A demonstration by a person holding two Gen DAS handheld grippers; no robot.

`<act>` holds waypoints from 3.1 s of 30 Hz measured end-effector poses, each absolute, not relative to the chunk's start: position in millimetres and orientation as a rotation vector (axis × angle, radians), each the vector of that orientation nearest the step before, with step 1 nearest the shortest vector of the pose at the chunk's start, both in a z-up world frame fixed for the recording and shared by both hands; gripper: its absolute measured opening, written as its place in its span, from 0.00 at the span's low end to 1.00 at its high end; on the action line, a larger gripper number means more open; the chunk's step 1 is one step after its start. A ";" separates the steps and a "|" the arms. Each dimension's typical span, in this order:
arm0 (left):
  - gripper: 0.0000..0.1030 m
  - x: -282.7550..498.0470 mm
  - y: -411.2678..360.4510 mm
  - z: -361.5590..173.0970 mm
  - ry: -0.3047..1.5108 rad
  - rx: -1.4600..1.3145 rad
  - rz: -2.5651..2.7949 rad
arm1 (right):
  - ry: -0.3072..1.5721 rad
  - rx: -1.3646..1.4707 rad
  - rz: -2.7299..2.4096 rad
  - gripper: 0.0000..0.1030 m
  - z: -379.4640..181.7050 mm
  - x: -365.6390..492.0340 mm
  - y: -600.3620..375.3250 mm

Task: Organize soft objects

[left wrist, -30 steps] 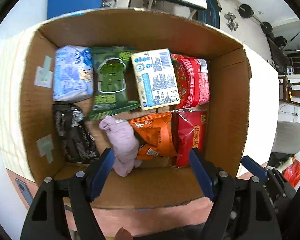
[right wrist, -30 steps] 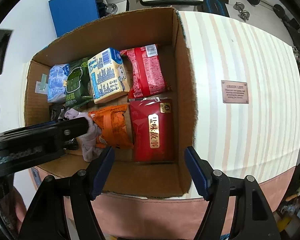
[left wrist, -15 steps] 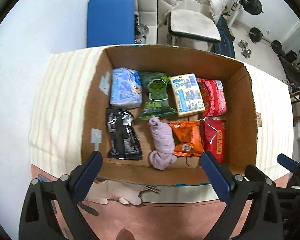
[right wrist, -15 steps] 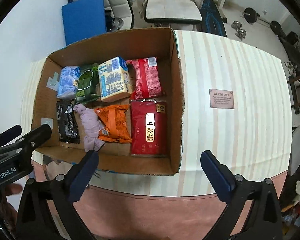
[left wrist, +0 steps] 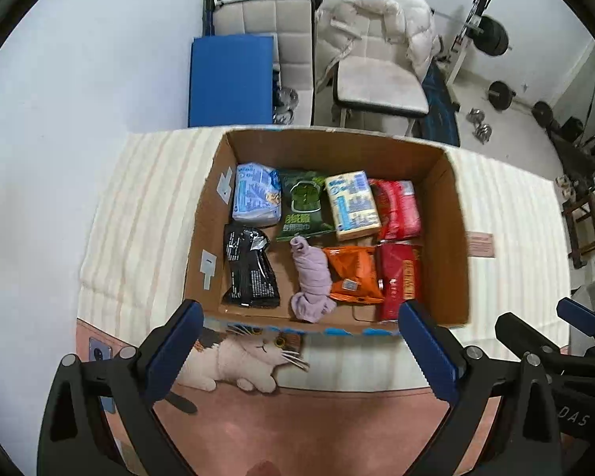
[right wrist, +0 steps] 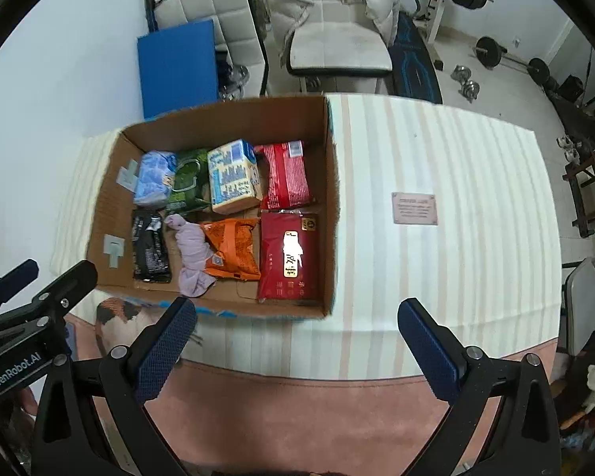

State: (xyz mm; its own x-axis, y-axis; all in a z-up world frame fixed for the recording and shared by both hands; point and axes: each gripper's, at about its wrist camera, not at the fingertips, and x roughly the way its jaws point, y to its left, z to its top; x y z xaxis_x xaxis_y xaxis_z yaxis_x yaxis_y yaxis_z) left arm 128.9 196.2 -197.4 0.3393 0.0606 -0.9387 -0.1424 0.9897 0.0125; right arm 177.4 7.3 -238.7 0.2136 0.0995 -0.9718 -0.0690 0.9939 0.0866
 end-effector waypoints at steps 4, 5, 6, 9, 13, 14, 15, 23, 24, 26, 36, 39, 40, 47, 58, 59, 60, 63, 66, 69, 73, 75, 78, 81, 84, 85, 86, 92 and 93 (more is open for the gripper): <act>0.98 105.5 186.7 -160.3 1.149 -0.085 0.113 | 1.291 0.042 0.125 1.00 -198.0 154.1 -6.1; 0.98 101.0 184.9 -152.8 1.137 -0.083 0.110 | 1.273 0.049 0.131 1.00 -187.7 147.7 -9.6; 0.98 96.0 182.6 -144.7 1.123 -0.079 0.108 | 1.257 0.052 0.131 1.00 -177.1 140.8 -13.3; 0.98 80.1 173.5 -120.9 1.092 -0.043 0.107 | 1.224 0.064 0.143 1.00 -152.5 123.6 -20.6; 0.98 61.7 165.7 -93.7 1.063 -0.026 0.096 | 1.179 0.066 0.153 1.00 -120.6 98.0 -27.8; 0.98 56.7 165.0 -87.5 1.055 -0.029 0.094 | 1.169 0.066 0.158 1.00 -112.7 91.9 -28.9; 0.98 51.7 163.6 -80.8 1.049 -0.033 0.087 | 1.157 0.063 0.163 1.00 -104.3 86.3 -29.6; 0.98 20.7 157.2 -46.2 0.997 -0.050 0.063 | 1.057 0.036 0.168 1.00 -51.3 47.6 -37.8; 0.98 17.8 156.6 -42.3 0.989 -0.053 0.063 | 1.051 0.033 0.166 1.00 -47.5 44.2 -38.8; 0.98 12.8 155.7 -36.9 0.977 -0.059 0.058 | 1.045 0.029 0.164 1.00 -42.7 38.3 -40.7; 0.98 6.9 150.3 -36.4 0.962 -0.036 0.059 | 1.007 0.034 0.123 1.00 -25.9 20.0 -53.5; 0.98 6.2 149.2 -36.5 0.949 -0.031 0.060 | 0.996 0.035 0.102 1.00 -24.2 19.9 -56.9; 0.98 5.9 148.1 -35.9 0.944 -0.025 0.063 | 0.994 0.037 0.096 1.00 -24.3 20.3 -58.3; 1.00 8.8 146.3 -37.0 0.924 -0.012 0.077 | 0.974 0.033 0.053 1.00 -25.8 24.4 -64.1; 1.00 11.7 145.5 -33.7 0.915 -0.018 0.068 | 0.966 0.037 0.022 1.00 -24.7 28.6 -72.3; 1.00 11.9 145.6 -33.6 0.913 -0.018 0.070 | 0.964 0.039 0.022 1.00 -23.8 28.2 -72.2; 1.00 12.3 145.7 -33.3 0.912 -0.020 0.070 | 0.962 0.038 0.022 1.00 -23.3 28.3 -72.2; 1.00 13.6 146.3 -33.7 0.911 -0.020 0.068 | 0.957 0.037 0.021 1.00 -22.7 28.0 -72.4; 1.00 13.9 146.1 -31.8 0.907 -0.025 0.068 | 0.957 0.035 0.021 1.00 -22.1 28.3 -72.7; 1.00 13.2 144.6 -30.5 0.907 -0.025 0.066 | 0.957 0.036 0.022 1.00 -21.9 29.1 -72.0; 1.00 13.2 144.8 -30.2 0.907 -0.024 0.064 | 0.953 0.034 0.022 1.00 -20.9 28.9 -72.1; 1.00 12.9 143.9 -29.6 0.905 -0.023 0.066 | 0.951 0.030 0.023 1.00 -19.8 29.5 -72.0; 1.00 12.6 143.4 -29.7 0.906 -0.026 0.066 | 0.948 0.027 0.022 1.00 -19.9 30.5 -72.3; 1.00 12.5 142.7 -28.8 0.904 -0.025 0.067 | 0.945 0.022 0.020 1.00 -19.0 31.1 -71.1; 1.00 13.1 142.7 -26.7 0.903 -0.028 0.062 | 0.942 0.024 0.016 1.00 -18.0 30.8 -71.3; 1.00 13.6 142.6 -25.7 0.902 -0.028 0.060 | 0.940 0.024 0.015 1.00 -17.8 30.8 -71.3; 1.00 13.9 142.0 -24.7 0.901 -0.028 0.060 | 0.939 0.025 0.013 1.00 -17.1 29.9 -71.7; 1.00 14.1 142.5 -22.2 0.900 -0.031 0.060 | 0.934 0.025 0.009 1.00 -13.9 29.6 -72.5; 1.00 14.7 142.0 -20.8 0.898 -0.033 0.059 | 0.933 0.026 0.009 1.00 -13.2 29.5 -72.7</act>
